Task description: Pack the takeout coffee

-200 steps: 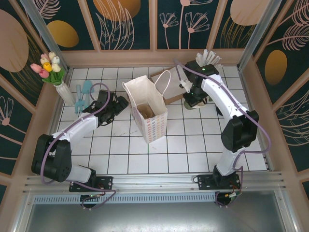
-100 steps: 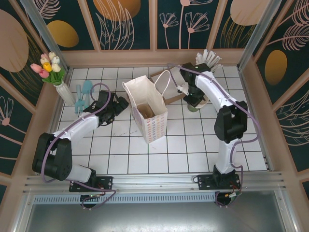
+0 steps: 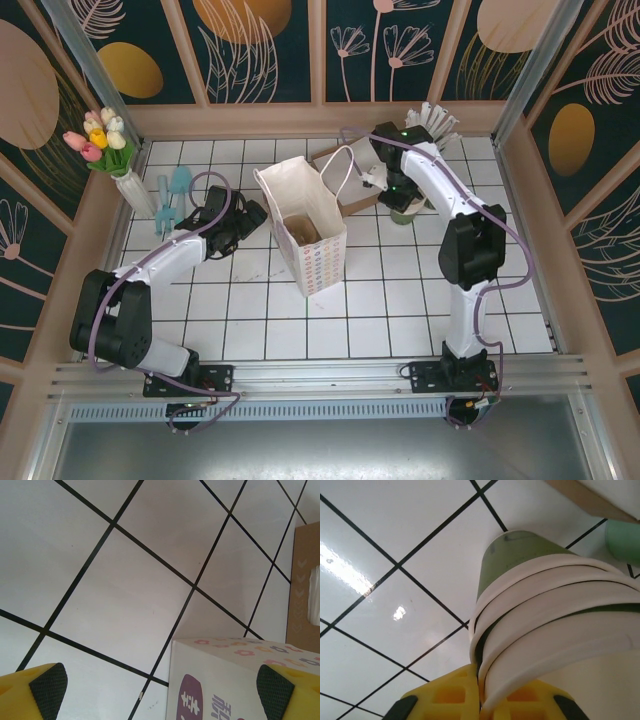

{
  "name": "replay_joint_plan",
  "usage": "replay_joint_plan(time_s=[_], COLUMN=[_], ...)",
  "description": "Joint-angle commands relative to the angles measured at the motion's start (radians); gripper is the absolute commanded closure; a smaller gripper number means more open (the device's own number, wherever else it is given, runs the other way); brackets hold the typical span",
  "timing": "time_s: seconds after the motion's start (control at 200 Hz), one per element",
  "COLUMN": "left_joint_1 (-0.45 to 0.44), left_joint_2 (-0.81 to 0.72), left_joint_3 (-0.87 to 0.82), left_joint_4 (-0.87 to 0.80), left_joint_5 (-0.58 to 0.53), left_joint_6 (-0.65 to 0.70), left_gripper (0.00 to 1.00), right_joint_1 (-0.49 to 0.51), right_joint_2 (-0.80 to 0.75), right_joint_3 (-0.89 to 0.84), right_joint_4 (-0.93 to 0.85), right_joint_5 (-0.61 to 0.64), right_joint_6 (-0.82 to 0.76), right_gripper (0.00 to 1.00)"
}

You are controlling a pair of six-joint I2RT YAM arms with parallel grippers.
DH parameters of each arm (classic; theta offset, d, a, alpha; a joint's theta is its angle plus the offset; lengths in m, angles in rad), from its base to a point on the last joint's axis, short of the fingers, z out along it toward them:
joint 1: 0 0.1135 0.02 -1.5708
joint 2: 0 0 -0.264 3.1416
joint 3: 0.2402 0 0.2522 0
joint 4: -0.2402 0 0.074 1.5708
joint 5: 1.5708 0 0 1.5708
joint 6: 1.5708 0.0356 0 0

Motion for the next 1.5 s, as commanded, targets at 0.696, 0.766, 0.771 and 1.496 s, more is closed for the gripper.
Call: replay_joint_plan(time_s=[0.696, 0.766, 0.771, 1.496], left_joint_1=[0.006, 0.006, 0.006, 0.006], left_joint_2=[0.025, 0.026, 0.025, 0.024], left_joint_3=[0.042, 0.042, 0.042, 0.054], left_joint_4=[-0.028, -0.028, -0.028, -0.020], left_joint_5=[-0.008, -0.010, -0.010, -0.012], left_joint_6=[0.011, 0.011, 0.011, 0.013], left_gripper=[0.01, 0.02, 0.01, 0.01], right_joint_1=[-0.031, -0.031, -0.031, -0.023], right_joint_2=[0.052, 0.060, 0.060, -0.001], right_joint_3=[0.089, 0.102, 0.103, 0.163], right_joint_4=[0.023, 0.019, 0.018, 0.046], right_joint_5=[-0.155, -0.164, -0.164, -0.144], right_joint_6=[-0.159, -0.163, -0.163, -0.174], right_gripper=[0.89, 0.88, 0.88, 0.58])
